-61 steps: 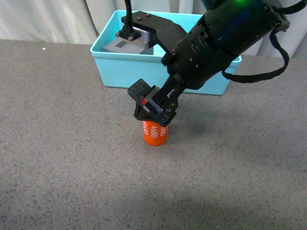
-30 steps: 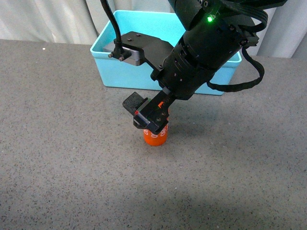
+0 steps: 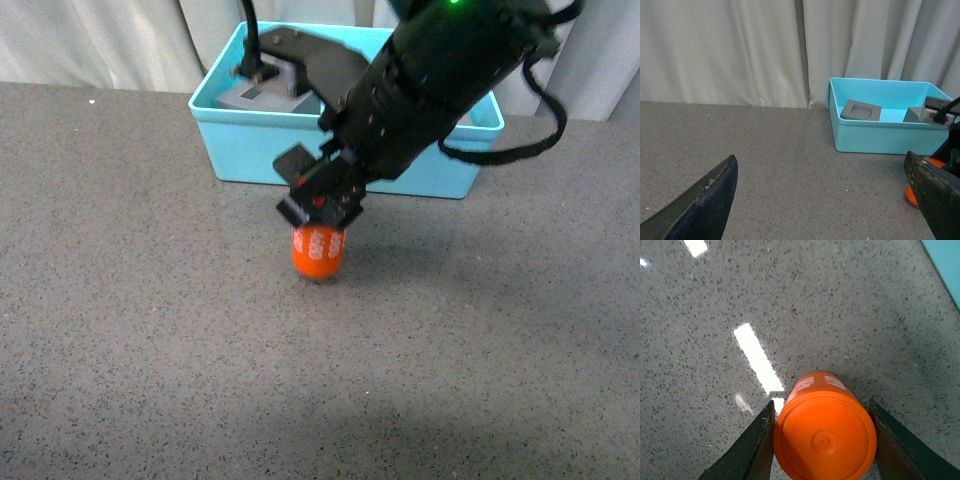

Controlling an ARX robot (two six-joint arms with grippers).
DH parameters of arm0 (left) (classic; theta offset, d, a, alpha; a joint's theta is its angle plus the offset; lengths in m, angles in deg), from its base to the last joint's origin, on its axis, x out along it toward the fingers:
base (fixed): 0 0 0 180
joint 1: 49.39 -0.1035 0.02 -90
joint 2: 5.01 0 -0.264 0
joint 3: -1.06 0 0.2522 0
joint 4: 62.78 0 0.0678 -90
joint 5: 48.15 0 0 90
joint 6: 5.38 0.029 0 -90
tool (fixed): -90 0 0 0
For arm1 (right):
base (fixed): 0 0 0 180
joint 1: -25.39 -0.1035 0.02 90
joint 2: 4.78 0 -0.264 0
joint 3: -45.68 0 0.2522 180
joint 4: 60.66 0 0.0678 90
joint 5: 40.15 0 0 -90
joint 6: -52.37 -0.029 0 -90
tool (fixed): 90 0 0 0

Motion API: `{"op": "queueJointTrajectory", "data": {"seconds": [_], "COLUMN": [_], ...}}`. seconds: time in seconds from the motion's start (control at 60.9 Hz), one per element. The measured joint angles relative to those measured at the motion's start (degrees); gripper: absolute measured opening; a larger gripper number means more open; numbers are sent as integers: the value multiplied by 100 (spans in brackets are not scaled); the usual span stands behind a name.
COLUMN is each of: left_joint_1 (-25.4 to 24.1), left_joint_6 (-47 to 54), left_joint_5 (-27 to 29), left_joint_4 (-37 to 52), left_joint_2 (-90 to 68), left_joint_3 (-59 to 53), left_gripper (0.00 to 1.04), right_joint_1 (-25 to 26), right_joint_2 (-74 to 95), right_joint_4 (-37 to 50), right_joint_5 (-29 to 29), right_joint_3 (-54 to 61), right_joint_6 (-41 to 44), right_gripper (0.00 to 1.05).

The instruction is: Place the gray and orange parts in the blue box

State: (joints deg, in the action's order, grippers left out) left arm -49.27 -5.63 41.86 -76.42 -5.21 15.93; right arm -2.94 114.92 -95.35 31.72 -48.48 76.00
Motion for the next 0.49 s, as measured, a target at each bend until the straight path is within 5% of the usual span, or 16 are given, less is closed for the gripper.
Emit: {"op": "queueJointTrajectory", "data": {"seconds": [0.296, 0.493], "left_joint_1": [0, 0], "left_joint_6": [0, 0], "left_joint_5": [2, -2], "left_joint_4": [-2, -2], "left_joint_2": [0, 0], "left_joint_3": [0, 0], "left_gripper": [98, 98], "right_joint_1": [732, 782], "right_joint_2": [-632, 199], "right_joint_4": [227, -116], "right_joint_5": [-125, 87], "right_joint_3": [-1182, -2256], "right_joint_6": [-520, -623], "right_gripper": [45, 45]}}
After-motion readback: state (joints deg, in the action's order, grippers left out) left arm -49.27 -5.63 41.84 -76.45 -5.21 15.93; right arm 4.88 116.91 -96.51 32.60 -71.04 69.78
